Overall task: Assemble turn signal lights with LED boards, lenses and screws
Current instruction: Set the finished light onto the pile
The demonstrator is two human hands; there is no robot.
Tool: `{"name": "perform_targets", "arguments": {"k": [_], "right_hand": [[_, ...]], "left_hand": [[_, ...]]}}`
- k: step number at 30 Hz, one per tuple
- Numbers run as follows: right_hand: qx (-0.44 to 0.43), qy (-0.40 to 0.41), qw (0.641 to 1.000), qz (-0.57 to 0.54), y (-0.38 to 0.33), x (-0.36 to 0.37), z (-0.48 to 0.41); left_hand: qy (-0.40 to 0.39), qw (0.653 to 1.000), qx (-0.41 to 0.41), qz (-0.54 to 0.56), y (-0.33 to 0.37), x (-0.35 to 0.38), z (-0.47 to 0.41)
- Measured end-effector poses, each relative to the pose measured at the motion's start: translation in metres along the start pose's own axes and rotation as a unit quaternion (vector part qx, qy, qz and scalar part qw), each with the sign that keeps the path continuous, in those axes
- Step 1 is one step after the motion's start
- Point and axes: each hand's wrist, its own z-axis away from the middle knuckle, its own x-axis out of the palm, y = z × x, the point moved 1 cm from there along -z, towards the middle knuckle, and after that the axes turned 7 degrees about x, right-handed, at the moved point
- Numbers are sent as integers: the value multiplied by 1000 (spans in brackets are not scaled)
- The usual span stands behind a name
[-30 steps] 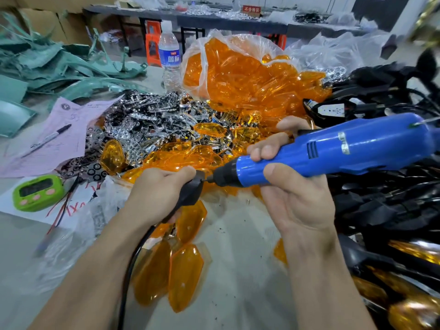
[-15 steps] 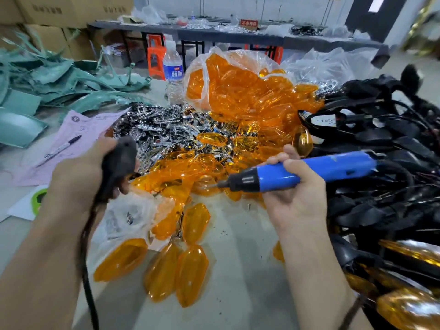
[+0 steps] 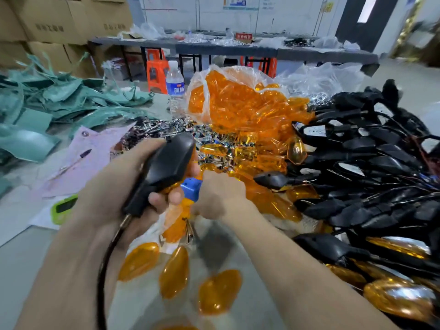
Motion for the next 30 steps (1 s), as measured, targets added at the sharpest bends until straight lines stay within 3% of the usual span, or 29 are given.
{"name": "perform_targets", "arguments": {"k": [4, 6, 8, 10, 11, 13, 14, 16, 19, 21, 23, 25, 27, 30], "right_hand": [[-26, 44, 999, 15, 6, 22, 10], [-31, 59, 998, -8, 14, 16, 16], [-26, 84, 990, -108, 31, -2, 27], [-1, 106, 956, -273, 50, -26, 49], [14, 74, 924, -374, 57, -35, 64], [25, -72, 843, -533, 61, -48, 94], [16, -113, 825, -554, 63, -52, 107], [-8, -104, 843, -528, 71, -62, 123], [4, -36, 893, -448, 105, -95, 135], [18, -34, 917, -397, 138, -126, 142], [11, -29, 961, -276, 169, -155, 150], [25, -10, 991, -134, 196, -172, 153], [66, 1, 996, -60, 216, -174, 152], [112, 11, 993, 27, 235, -155, 147]], "left_hand": [[-52, 982, -84, 164, -31, 35, 27], [-16, 965, -79, 248, -47, 44, 28], [43, 951, -54, 300, -56, 49, 26], [87, 939, -10, 333, -62, 61, 26], [89, 933, 8, 350, -63, 67, 27], [75, 929, 38, 361, -58, 80, 25], [69, 931, 48, 354, -55, 88, 26], [66, 946, 77, 309, -51, 107, 31], [49, 977, 156, 137, -52, 130, 37], [-5, 984, 168, 65, -55, 140, 39], [-75, 985, 153, 18, -62, 149, 39], [-135, 980, 134, -50, -72, 159, 40], [-174, 967, 123, -138, -85, 169, 42], [-173, 928, 140, -298, -99, 186, 47]]}}
